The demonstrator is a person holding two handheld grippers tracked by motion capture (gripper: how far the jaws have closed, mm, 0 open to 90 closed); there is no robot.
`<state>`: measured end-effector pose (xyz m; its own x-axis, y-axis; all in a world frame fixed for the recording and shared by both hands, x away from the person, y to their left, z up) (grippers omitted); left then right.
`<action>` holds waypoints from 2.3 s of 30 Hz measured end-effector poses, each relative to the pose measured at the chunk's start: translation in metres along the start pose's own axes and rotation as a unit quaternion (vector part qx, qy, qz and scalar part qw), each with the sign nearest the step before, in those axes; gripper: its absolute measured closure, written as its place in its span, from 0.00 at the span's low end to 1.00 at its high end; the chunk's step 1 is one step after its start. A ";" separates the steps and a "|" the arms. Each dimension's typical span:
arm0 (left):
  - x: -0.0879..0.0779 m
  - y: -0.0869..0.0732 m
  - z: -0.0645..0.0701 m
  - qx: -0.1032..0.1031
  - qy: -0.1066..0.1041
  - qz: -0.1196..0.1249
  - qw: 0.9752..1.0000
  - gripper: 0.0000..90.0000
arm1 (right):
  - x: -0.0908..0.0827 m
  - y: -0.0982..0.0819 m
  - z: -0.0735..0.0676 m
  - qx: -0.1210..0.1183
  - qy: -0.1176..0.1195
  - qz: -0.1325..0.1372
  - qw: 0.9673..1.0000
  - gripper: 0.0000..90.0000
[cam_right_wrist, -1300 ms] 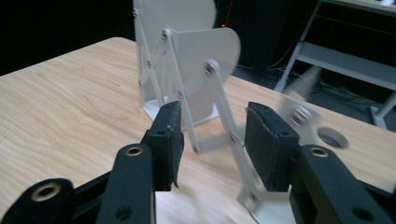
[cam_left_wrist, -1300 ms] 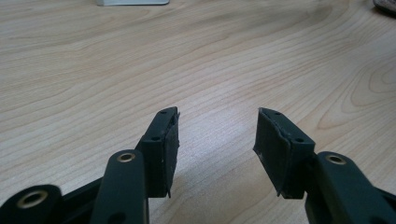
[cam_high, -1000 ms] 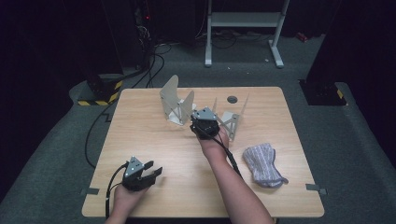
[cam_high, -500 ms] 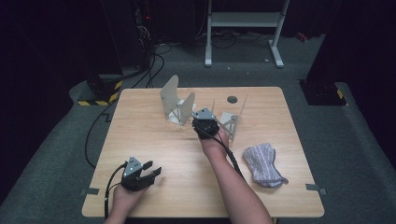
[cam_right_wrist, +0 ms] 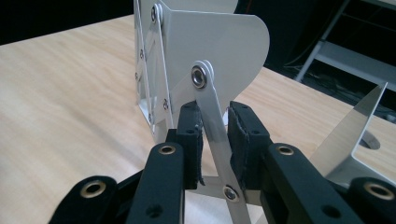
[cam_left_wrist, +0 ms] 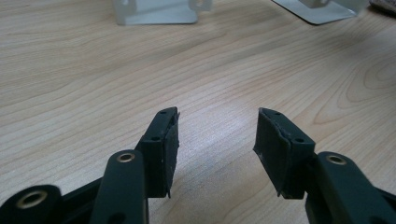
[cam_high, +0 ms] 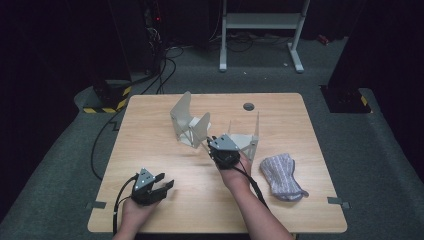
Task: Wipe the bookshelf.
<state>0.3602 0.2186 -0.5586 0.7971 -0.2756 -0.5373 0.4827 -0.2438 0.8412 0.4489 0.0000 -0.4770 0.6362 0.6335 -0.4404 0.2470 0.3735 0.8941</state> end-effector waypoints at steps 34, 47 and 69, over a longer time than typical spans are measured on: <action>0.011 0.012 0.019 0.013 -0.023 0.008 1.000 0.55 | -0.098 -0.081 -0.018 0.023 -0.007 0.001 1.000 0.68; 0.011 0.014 0.020 0.015 -0.024 0.010 1.000 0.54 | -0.090 -0.084 -0.004 0.032 -0.020 -0.005 0.999 0.70; 0.009 0.014 0.018 0.016 -0.025 0.014 0.999 0.54 | -0.040 -0.057 0.055 0.054 -0.062 -0.042 0.996 0.68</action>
<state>0.3680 0.1961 -0.5532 0.7903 -0.3295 -0.5166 0.4483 -0.2640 0.8540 0.4499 -0.0843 -0.5063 0.6933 0.5118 -0.5073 0.3770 0.3423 0.8606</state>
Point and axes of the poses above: each handheld gripper's, and its own axes: x roughly forward along the jaws, y roughly out of its top, z roughly to its right, the point moved 6 cm from there along x, roughly forward along the jaws, and after that the axes turned 13 degrees about y, right-handed, at the moved point
